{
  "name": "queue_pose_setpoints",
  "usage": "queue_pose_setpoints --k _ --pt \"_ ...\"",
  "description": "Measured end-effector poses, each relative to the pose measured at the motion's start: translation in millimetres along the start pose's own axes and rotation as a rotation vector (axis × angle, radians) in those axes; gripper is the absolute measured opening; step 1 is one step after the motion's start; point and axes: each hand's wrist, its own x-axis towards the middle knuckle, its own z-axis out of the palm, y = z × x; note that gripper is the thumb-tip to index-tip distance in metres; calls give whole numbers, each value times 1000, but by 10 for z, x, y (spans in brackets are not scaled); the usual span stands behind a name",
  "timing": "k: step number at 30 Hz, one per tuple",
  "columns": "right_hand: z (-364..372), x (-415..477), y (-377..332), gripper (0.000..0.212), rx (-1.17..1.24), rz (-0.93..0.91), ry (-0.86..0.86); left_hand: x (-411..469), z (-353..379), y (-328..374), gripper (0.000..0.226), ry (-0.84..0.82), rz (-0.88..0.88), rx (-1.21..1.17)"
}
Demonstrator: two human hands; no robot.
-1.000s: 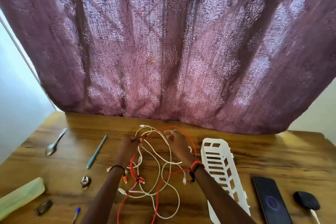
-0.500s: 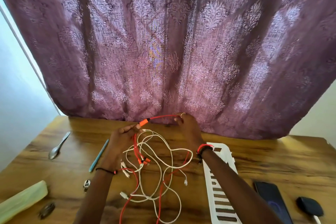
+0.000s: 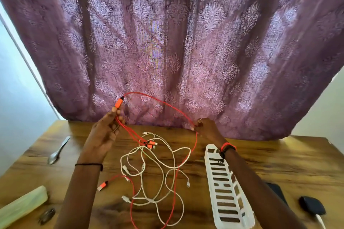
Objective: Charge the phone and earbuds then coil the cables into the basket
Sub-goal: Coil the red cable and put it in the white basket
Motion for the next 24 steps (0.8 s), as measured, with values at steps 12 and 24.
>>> queue_pose_setpoints --k 12,24 --pt "-791 -43 -543 10 615 -149 239 -51 -107 -6 33 41 95 130" --pt "-1024 -178 -1394 17 687 -390 151 -90 -424 -584 14 -145 -144 670"
